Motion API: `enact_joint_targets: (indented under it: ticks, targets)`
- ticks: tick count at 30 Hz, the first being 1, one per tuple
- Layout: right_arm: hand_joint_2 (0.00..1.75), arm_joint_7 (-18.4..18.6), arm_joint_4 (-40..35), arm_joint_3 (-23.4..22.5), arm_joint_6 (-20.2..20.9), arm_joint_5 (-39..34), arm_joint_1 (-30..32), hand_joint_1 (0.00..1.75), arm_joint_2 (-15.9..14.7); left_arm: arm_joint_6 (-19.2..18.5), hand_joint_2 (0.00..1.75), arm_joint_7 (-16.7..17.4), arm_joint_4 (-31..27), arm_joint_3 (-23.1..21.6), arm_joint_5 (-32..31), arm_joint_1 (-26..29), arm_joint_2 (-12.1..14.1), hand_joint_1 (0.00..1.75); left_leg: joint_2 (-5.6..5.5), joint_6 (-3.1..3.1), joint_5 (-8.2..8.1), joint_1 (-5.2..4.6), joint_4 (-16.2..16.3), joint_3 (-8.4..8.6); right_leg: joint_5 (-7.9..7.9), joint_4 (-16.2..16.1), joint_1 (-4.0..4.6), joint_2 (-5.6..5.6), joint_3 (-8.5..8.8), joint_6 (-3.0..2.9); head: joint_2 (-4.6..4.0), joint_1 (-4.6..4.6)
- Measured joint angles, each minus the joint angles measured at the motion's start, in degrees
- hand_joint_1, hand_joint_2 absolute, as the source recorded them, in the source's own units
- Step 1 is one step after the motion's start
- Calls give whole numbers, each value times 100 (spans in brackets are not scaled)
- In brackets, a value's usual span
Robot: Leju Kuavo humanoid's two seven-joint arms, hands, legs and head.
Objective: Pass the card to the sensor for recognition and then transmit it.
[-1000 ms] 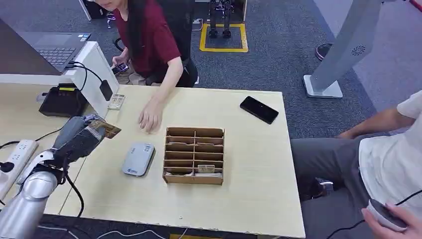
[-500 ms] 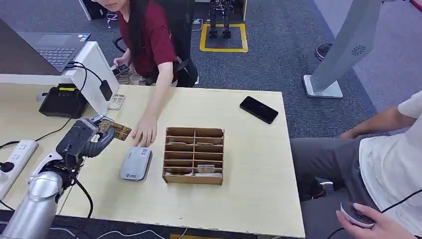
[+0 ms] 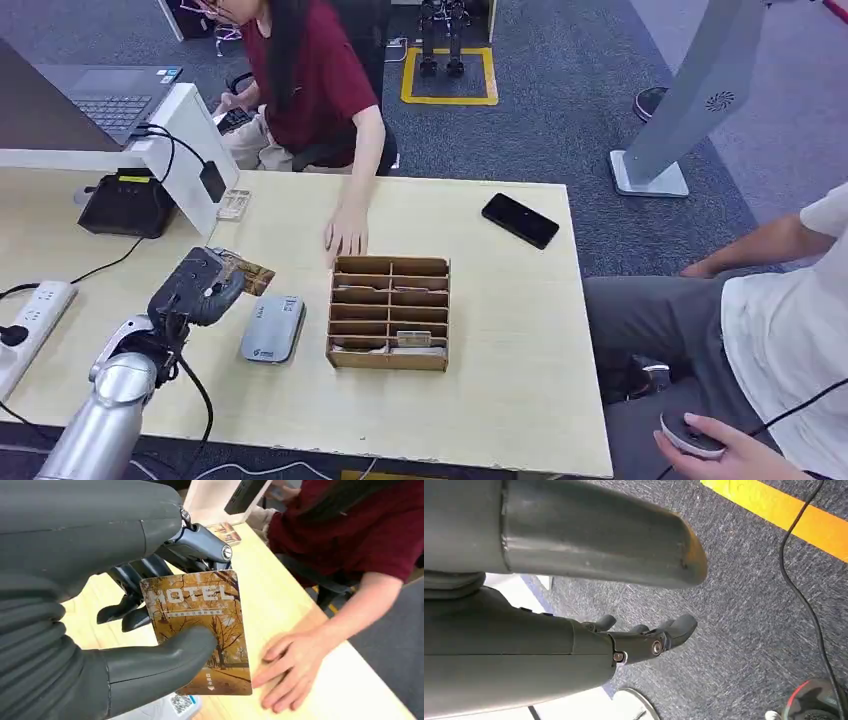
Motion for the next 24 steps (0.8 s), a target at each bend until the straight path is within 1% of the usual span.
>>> enact_joint_targets:
  ticks: [11,16,24]
  targets:
    - [0,17,-4,52,-4,7,-6,0,0,24,175,2,284,0,-317,-2,-79,175,0,0,0,0,0,0,0,1,0,0,0,0,0,0]
    - [0,17,-17,96,-7,11,-20,0,11,63,175,31,406,-7,-724,-7,-85,175,0,0,0,0,0,0,0,1,0,1,0,0,2,0]
    - [0,17,-17,105,-4,22,-25,0,20,15,175,72,478,-9,-892,-6,-114,175,0,-1,0,0,0,-1,0,1,0,0,0,0,2,0]
